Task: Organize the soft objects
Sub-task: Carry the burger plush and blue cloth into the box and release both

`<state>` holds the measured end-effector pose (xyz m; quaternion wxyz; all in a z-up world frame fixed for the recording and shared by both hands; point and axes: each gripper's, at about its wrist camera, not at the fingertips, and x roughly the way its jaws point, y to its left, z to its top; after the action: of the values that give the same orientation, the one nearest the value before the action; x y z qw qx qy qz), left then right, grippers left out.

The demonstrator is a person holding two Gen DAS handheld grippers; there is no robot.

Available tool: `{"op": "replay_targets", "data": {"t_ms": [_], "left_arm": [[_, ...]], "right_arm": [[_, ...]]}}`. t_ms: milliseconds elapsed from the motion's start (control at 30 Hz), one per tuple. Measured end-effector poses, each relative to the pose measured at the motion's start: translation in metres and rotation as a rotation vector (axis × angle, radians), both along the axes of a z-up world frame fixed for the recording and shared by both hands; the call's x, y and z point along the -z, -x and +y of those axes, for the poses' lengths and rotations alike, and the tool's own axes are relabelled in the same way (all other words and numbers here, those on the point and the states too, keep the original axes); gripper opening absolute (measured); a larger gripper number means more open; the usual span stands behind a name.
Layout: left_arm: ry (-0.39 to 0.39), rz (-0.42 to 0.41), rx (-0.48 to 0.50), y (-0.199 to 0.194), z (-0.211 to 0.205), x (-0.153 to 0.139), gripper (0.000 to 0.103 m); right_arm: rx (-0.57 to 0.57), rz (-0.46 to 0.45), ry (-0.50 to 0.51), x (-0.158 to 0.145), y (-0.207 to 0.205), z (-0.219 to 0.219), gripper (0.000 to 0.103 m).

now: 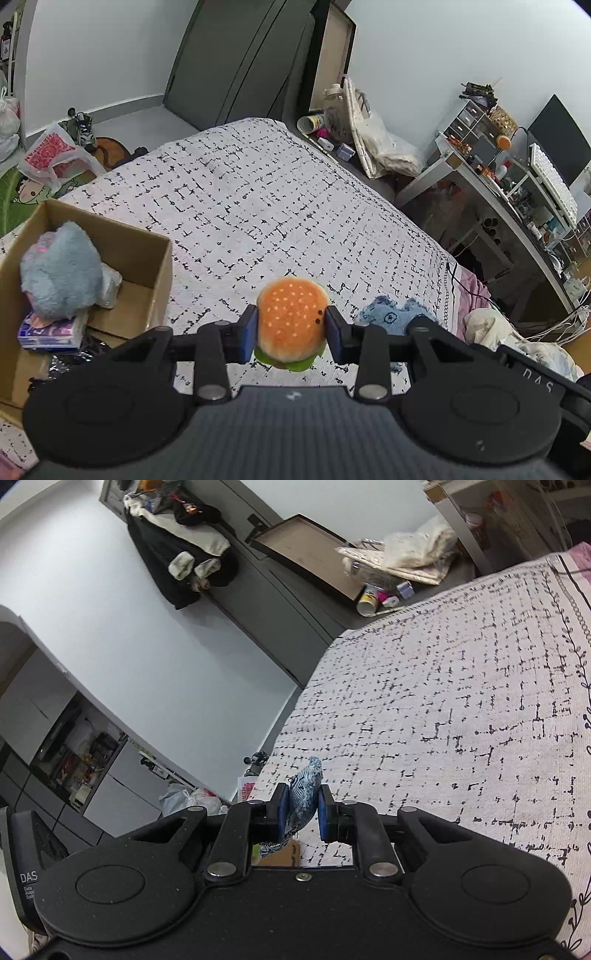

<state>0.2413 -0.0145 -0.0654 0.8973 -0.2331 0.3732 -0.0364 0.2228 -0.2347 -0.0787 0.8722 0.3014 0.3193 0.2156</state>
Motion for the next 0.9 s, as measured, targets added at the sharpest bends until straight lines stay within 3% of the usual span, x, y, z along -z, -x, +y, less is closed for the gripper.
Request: {"op": "replay_targets", "data": {"t_ms": [433, 900], "left_arm": [[0.001, -0.017, -0.042, 0.028, 0.029, -0.005, 0.037], [0.034, 0.006, -0.179, 0.044, 0.079, 0.006, 0.037]], "right_arm": [[-0.028, -0.021, 0.009, -0.008, 0.025, 0.030, 0.017], [-0.099, -0.029, 0.038, -0.010, 0.024, 0.069, 0.017]]}}
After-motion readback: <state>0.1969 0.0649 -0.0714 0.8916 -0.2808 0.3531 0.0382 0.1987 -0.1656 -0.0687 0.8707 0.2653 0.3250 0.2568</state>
